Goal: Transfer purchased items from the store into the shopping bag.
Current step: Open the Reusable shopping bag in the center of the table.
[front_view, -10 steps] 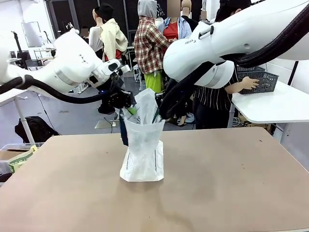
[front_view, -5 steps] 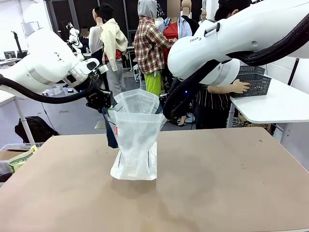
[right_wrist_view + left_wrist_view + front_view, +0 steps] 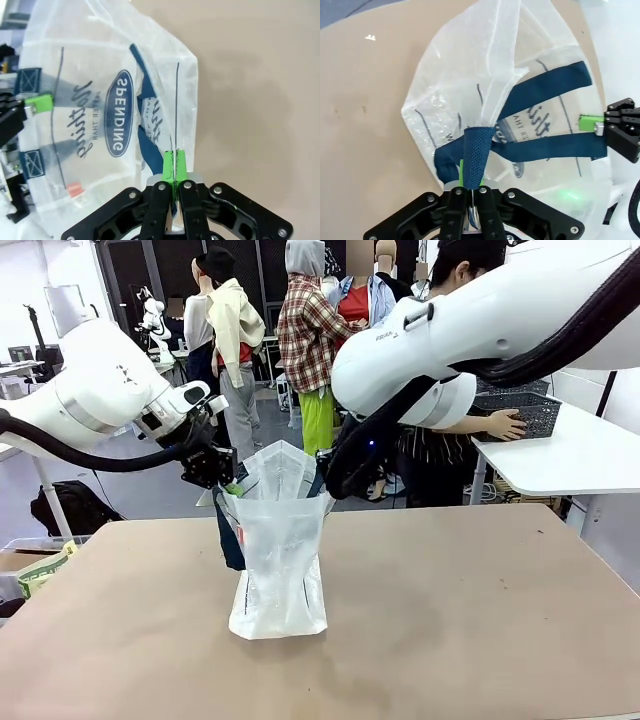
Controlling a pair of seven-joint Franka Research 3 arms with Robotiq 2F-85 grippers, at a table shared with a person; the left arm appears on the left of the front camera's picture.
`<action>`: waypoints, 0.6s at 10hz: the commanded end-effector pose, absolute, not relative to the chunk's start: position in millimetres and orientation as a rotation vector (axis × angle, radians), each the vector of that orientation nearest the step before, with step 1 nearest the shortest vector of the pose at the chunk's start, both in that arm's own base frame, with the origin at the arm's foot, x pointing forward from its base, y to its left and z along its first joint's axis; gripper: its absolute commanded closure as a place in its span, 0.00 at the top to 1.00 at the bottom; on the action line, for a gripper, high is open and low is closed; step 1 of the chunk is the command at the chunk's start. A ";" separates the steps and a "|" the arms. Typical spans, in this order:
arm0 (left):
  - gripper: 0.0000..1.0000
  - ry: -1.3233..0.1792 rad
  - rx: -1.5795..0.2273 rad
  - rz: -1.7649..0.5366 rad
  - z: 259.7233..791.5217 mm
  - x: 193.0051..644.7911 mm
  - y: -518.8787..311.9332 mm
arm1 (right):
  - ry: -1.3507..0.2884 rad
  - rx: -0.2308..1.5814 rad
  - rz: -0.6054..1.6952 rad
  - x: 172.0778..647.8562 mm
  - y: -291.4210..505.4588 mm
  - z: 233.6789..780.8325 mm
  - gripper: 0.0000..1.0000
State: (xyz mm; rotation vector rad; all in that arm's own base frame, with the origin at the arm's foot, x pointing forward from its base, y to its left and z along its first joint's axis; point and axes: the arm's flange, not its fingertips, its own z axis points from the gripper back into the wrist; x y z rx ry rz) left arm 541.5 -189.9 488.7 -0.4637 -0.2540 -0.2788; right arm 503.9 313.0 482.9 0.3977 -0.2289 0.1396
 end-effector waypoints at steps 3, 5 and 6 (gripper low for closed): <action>0.00 -0.322 -0.511 -0.268 481.4 533.3 -174.9 | -0.234 0.315 0.179 512.8 317.6 472.4 0.00; 0.00 -0.263 -0.480 -0.274 487.0 540.8 -186.5 | -0.237 0.365 0.175 508.3 318.6 477.5 0.00; 0.00 -0.263 -0.480 -0.274 487.0 540.8 -186.5 | -0.237 0.365 0.175 508.3 318.6 477.5 0.00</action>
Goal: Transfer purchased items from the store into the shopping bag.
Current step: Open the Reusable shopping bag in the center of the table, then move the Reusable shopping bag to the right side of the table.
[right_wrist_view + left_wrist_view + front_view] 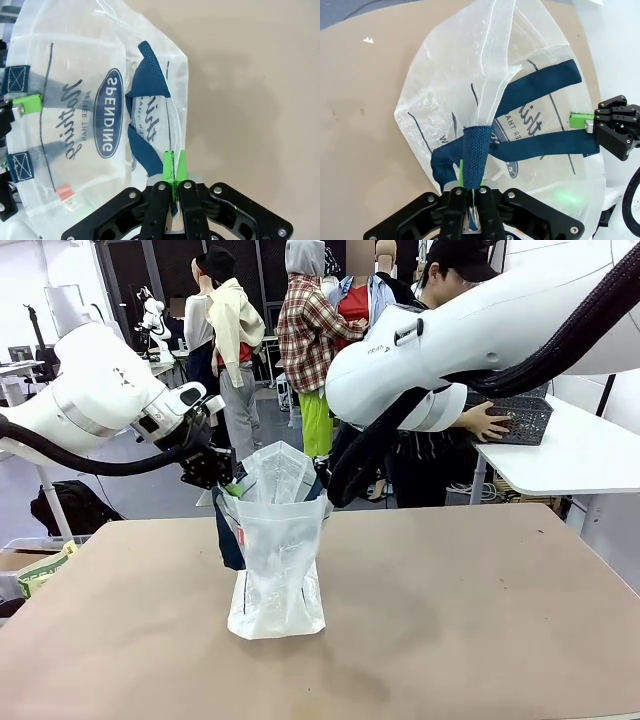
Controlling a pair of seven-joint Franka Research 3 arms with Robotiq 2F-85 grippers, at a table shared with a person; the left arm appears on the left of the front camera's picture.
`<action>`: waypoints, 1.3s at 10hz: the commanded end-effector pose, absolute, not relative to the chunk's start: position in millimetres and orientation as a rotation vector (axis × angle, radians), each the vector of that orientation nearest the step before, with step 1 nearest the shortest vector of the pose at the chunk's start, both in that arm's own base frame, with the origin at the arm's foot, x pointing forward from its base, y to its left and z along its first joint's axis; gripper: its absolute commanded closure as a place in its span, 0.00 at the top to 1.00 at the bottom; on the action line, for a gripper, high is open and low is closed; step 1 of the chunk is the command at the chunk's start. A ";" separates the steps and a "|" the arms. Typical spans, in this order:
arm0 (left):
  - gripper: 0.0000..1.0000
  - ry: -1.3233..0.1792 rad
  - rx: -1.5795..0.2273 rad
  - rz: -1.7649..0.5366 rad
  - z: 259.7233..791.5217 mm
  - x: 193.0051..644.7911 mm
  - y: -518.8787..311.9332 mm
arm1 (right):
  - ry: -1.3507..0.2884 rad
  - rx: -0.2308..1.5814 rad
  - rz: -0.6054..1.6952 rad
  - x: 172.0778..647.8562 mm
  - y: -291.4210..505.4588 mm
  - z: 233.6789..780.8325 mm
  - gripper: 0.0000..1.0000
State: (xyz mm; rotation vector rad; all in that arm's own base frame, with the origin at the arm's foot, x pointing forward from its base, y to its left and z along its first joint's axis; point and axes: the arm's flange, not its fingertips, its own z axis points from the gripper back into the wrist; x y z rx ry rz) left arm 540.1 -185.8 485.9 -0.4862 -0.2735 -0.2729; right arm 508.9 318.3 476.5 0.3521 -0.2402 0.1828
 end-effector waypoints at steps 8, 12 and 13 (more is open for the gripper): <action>0.00 -0.263 -0.480 -0.274 487.0 540.8 -186.5 | -0.237 0.365 0.175 508.3 318.6 477.5 0.00; 0.00 -0.263 -0.480 -0.274 487.0 540.8 -186.5 | -0.237 0.365 0.175 508.3 318.6 477.5 0.00; 0.00 -0.263 -0.480 -0.274 487.0 540.8 -186.5 | -0.237 0.365 0.175 508.3 318.6 477.5 0.00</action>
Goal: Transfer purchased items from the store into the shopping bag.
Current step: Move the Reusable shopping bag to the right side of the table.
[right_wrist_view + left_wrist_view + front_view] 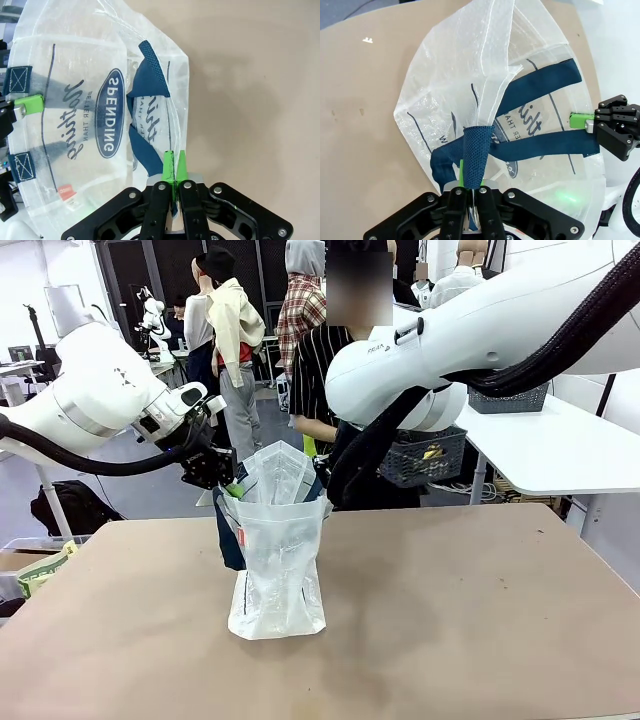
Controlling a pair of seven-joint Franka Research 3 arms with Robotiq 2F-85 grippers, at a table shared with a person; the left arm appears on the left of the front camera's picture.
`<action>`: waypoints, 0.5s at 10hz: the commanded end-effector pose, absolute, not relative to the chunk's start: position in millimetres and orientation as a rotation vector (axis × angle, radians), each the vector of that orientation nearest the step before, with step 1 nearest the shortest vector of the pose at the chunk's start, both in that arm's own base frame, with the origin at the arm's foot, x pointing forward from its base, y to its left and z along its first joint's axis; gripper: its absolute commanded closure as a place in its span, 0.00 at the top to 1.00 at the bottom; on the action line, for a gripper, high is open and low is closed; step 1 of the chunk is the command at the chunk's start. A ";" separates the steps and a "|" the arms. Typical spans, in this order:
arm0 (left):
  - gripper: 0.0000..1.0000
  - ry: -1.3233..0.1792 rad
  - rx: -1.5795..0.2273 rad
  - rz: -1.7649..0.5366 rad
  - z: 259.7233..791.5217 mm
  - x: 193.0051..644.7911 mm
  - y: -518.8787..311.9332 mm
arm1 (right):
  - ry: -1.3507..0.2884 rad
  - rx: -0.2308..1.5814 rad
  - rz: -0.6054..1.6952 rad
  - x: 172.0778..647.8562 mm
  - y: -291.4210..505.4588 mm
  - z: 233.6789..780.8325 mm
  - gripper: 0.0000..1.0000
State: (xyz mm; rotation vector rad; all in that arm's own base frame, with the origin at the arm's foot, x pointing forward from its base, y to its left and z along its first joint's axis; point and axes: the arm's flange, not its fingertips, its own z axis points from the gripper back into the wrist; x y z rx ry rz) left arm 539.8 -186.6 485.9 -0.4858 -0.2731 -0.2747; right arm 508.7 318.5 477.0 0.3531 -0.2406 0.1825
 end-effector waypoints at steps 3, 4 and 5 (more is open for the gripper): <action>0.00 -0.263 -0.480 -0.274 487.0 540.8 -186.5 | -0.237 0.365 0.175 508.3 318.6 477.5 0.00; 0.00 -0.263 -0.480 -0.274 487.0 540.8 -186.5 | -0.237 0.365 0.175 508.3 318.6 477.5 0.00; 0.00 -0.263 -0.480 -0.274 487.0 540.8 -186.5 | -0.237 0.365 0.175 508.3 318.6 477.5 0.00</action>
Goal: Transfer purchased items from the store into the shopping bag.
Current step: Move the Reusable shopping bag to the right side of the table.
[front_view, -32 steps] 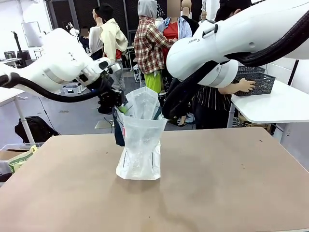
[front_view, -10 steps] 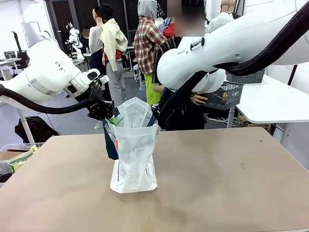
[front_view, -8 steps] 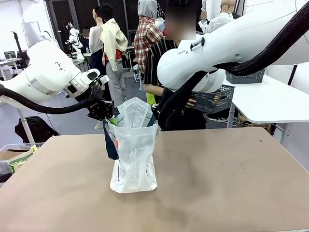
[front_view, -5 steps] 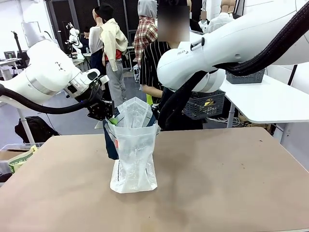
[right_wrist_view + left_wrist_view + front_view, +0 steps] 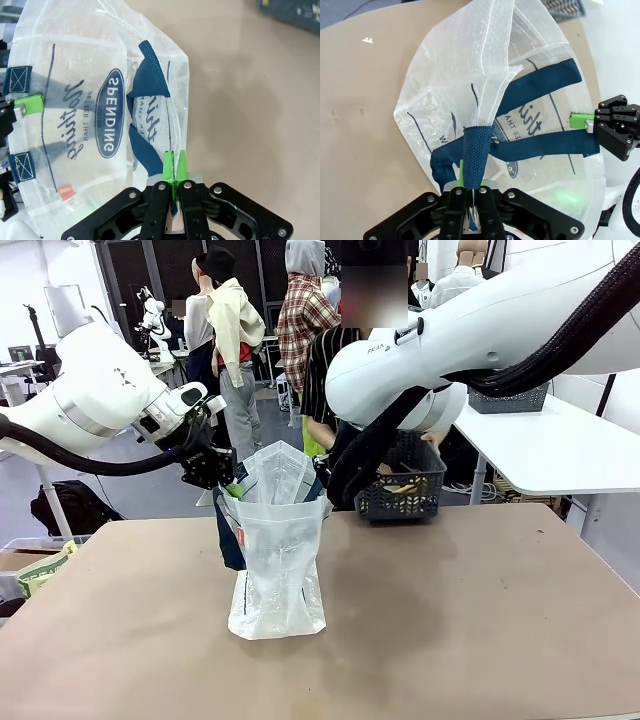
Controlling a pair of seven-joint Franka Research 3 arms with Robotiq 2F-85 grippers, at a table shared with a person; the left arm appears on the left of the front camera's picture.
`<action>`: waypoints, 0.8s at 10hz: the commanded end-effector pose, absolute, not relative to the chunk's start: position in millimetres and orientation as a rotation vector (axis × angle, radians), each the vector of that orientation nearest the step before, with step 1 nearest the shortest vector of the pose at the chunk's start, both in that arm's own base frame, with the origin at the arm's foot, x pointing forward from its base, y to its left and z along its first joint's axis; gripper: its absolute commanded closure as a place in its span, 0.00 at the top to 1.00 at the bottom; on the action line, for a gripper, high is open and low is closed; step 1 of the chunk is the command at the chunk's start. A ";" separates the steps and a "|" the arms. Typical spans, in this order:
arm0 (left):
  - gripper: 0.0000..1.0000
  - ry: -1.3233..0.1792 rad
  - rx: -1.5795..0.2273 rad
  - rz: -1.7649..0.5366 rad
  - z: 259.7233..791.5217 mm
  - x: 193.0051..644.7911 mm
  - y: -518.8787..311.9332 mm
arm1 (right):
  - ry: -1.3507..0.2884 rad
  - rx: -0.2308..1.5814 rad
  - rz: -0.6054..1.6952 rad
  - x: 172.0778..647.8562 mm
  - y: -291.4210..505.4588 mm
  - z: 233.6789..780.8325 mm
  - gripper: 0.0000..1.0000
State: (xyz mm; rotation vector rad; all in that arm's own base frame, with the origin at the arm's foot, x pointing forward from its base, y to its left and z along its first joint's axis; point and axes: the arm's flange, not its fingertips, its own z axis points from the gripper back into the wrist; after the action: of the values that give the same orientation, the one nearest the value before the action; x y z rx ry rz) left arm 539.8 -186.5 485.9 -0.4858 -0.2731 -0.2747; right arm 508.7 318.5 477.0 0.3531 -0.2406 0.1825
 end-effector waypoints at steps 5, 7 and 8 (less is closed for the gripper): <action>0.00 -0.263 -0.480 -0.274 487.0 540.8 -186.5 | -0.237 0.365 0.175 508.3 318.6 477.5 0.00; 0.00 -0.263 -0.480 -0.274 487.0 540.8 -186.5 | -0.237 0.365 0.175 508.3 318.6 477.5 0.00; 0.00 -0.263 -0.480 -0.274 487.0 540.8 -186.5 | -0.237 0.365 0.175 508.3 318.6 477.5 0.00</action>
State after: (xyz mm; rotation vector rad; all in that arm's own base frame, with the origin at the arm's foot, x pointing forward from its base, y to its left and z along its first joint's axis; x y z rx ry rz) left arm 539.8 -186.6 485.9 -0.4858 -0.2731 -0.2747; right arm 508.7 318.5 477.0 0.3531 -0.2406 0.1825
